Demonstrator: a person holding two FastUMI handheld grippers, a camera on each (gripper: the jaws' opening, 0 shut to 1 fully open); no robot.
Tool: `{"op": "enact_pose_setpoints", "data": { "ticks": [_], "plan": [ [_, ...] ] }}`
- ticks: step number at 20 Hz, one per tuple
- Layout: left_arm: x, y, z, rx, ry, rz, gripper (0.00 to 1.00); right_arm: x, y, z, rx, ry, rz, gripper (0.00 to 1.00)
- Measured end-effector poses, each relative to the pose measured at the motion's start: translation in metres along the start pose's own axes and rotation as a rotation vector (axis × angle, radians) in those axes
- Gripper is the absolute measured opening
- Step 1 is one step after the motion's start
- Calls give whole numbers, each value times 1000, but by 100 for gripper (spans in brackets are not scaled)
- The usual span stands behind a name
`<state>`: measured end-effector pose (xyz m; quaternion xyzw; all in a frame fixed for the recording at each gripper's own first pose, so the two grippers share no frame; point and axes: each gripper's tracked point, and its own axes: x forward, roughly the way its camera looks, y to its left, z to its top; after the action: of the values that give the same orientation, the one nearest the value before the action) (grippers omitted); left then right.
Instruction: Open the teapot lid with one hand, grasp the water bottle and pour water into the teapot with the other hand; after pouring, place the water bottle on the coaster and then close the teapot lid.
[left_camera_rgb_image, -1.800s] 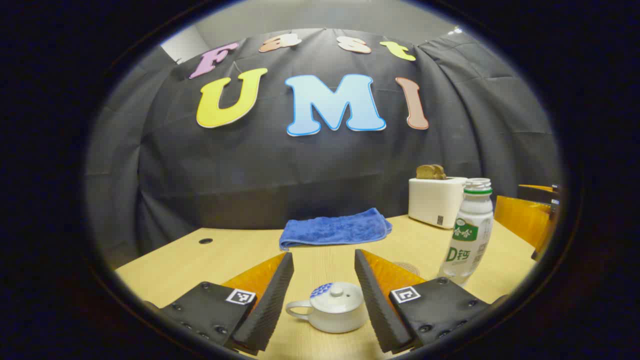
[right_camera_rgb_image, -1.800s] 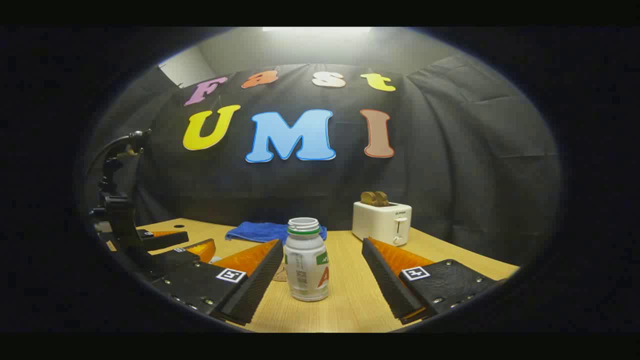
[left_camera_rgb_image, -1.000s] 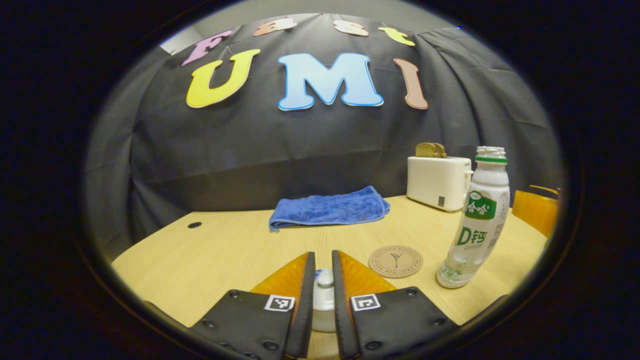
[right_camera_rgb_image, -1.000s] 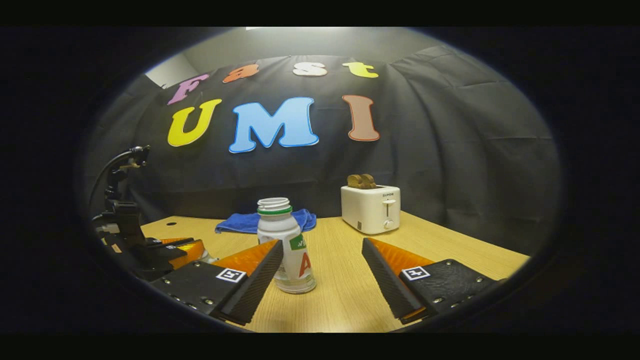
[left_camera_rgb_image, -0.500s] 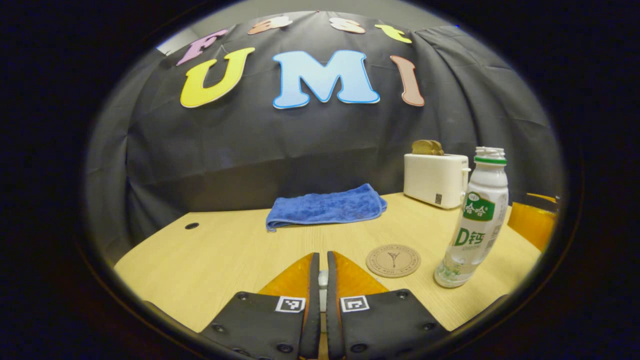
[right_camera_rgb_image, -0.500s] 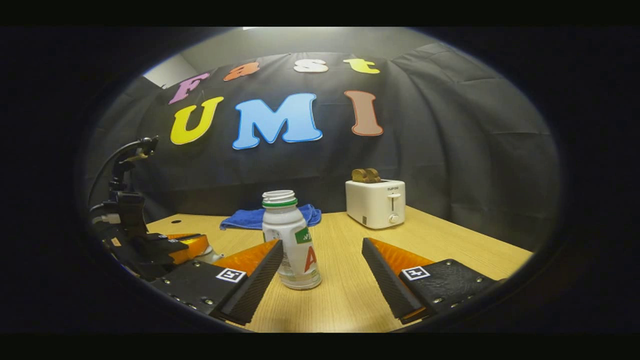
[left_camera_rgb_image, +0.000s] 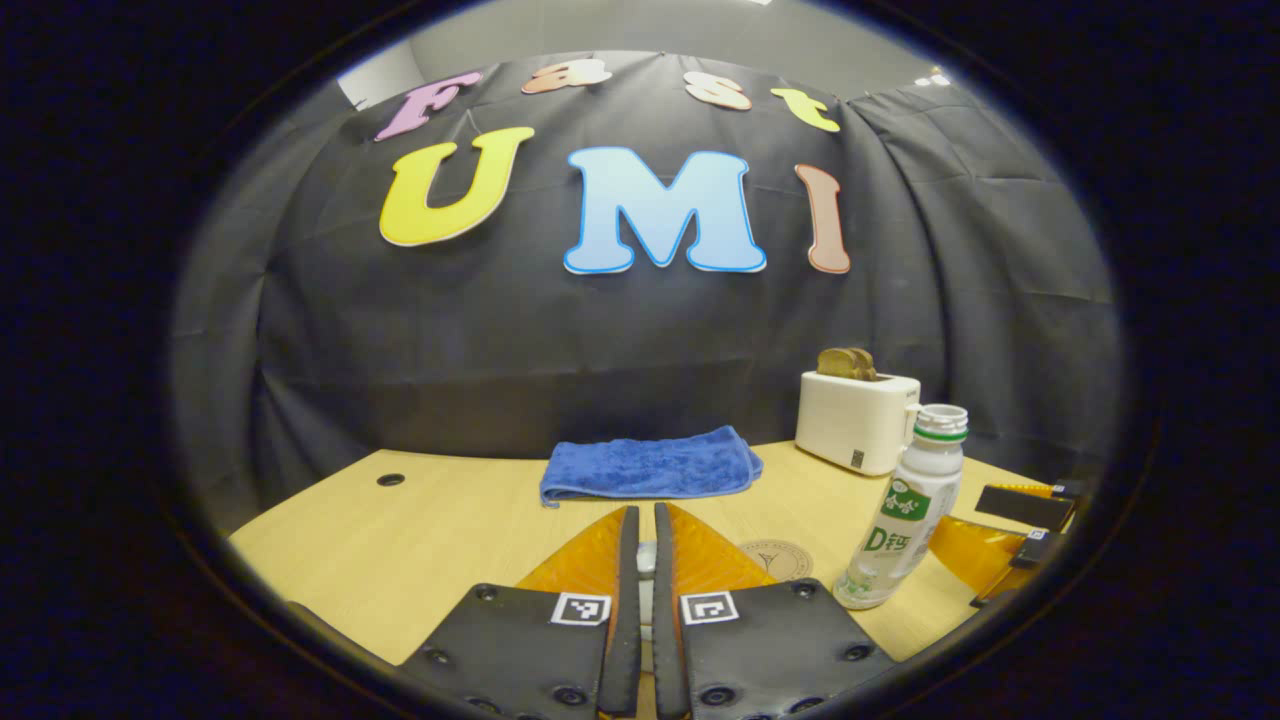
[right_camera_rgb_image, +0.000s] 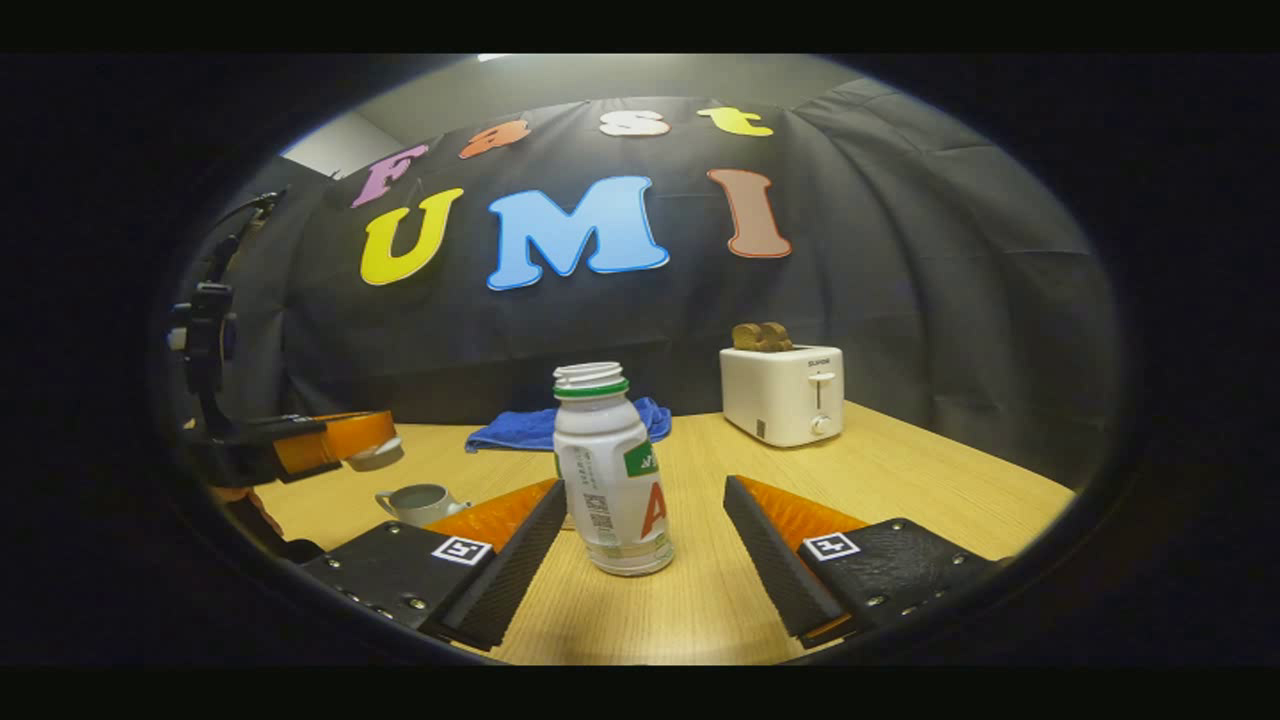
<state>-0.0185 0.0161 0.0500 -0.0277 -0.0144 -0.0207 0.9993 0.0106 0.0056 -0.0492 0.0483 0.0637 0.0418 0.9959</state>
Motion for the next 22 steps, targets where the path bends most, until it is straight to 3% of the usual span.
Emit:
{"op": "enact_pose_setpoints", "data": {
  "ticks": [6,7,14,19,20,22],
  "plan": [
    [-31,40,14,-5,-23,62,12,17,10,-9,-76,44,38,98],
    [-35,46,12,-12,-20,69,15,20,11,-10,-91,49,43,98],
    [-61,96,-4,-58,15,138,12,35,13,-17,-194,69,64,97],
    [-72,122,-19,-73,44,180,15,42,13,-22,-230,90,64,85],
    [-73,125,-21,-75,49,186,12,41,14,-22,-231,90,69,77],
    [-75,131,-26,-80,59,193,12,40,15,-21,-249,97,76,76]
  ]
}}
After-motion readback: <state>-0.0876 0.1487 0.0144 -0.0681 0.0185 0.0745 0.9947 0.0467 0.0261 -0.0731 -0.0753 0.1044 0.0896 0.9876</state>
